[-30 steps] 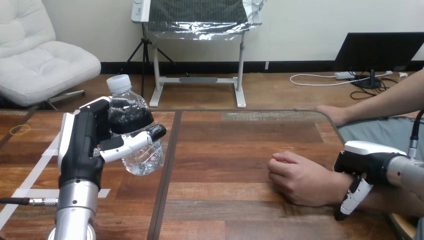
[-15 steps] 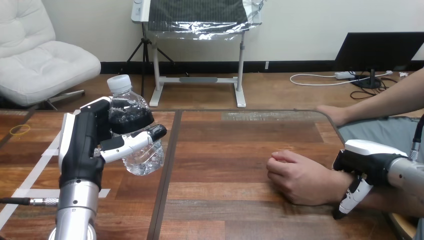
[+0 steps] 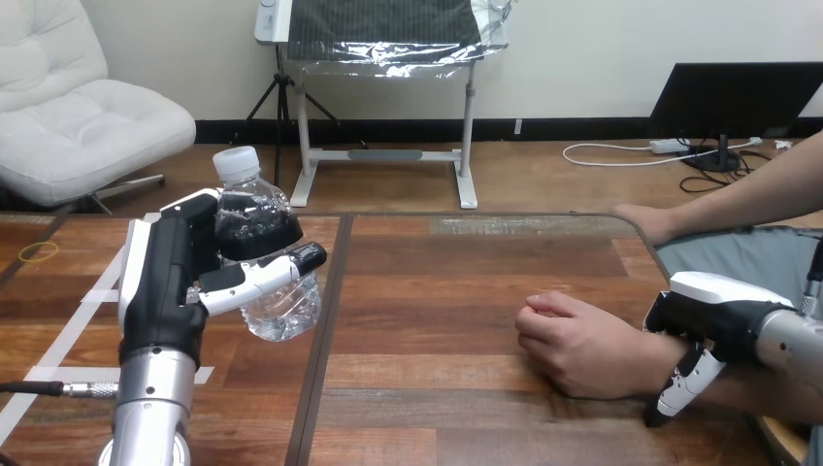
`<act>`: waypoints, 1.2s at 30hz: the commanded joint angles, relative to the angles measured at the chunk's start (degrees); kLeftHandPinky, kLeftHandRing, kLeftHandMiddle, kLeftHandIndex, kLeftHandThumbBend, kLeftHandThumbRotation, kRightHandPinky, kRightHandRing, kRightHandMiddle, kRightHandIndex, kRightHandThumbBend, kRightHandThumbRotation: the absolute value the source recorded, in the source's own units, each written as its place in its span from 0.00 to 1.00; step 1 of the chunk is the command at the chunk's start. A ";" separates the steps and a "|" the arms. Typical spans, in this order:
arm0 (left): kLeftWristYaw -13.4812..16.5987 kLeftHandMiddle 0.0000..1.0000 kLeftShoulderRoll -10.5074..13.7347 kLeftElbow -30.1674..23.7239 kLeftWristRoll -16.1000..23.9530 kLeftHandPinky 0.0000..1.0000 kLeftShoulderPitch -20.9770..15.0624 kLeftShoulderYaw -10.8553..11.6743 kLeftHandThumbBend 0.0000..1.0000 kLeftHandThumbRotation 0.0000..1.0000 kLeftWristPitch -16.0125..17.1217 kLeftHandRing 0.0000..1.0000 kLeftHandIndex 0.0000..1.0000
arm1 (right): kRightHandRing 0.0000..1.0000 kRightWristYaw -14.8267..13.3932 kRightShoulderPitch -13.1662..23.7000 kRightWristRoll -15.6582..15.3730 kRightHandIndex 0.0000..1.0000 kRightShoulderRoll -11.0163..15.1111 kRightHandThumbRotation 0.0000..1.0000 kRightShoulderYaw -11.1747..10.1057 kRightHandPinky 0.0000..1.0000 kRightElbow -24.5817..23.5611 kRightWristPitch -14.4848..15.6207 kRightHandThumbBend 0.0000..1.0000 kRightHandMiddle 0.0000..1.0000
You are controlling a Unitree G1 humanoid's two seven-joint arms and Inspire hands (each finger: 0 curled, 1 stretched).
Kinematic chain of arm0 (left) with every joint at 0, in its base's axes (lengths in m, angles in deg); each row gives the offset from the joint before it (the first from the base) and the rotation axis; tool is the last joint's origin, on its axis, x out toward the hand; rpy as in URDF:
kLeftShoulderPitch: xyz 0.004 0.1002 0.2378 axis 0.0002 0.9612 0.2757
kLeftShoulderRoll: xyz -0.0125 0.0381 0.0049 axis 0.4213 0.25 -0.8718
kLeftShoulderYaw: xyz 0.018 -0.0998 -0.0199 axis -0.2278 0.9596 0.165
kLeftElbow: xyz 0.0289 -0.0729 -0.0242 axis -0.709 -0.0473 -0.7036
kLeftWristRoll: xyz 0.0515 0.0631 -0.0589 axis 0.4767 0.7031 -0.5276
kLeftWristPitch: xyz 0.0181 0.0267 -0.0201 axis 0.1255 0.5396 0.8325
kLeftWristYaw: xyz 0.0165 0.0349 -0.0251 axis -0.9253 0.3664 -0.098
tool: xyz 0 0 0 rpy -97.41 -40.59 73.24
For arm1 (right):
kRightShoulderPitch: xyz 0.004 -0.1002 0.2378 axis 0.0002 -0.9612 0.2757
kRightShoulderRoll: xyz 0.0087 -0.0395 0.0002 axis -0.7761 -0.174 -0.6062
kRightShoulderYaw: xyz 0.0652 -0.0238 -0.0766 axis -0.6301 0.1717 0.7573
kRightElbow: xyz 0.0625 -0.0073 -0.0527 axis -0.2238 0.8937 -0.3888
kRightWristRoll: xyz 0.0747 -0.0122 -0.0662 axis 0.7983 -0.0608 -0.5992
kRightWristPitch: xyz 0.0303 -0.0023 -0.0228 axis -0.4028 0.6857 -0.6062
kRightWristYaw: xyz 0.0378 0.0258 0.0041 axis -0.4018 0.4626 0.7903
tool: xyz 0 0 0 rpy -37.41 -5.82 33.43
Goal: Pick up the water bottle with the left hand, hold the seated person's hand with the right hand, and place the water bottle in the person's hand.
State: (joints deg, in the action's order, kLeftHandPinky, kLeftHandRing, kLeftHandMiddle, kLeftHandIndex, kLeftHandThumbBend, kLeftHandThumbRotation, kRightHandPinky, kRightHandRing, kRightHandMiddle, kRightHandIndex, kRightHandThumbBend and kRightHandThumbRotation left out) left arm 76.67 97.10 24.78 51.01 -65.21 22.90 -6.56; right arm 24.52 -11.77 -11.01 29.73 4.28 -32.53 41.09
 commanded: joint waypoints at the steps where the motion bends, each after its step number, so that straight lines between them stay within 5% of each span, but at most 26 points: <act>1: 0.16 0.39 0.23 0.16 0.61 0.26 -5.42 -0.64 0.64 0.00 2.17 0.34 0.42 | 0.15 -0.82 -2.22 3.50 0.24 -2.54 0.00 -2.06 0.09 -0.15 0.24 0.67 0.21; 36: -0.46 0.40 -0.19 9.70 0.35 0.28 -11.47 -0.91 0.64 0.00 5.78 0.35 0.42 | 0.13 -0.47 -4.27 8.39 0.21 -1.11 0.00 -6.55 0.09 -7.90 -1.21 0.65 0.20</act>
State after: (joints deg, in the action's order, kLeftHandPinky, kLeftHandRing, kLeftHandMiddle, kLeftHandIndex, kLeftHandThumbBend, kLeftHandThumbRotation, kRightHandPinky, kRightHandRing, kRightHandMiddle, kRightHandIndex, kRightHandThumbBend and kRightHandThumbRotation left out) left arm 76.05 96.97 32.80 51.43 -70.33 22.71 -3.56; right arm 24.54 -14.81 -5.57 31.26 -0.39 -39.86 39.13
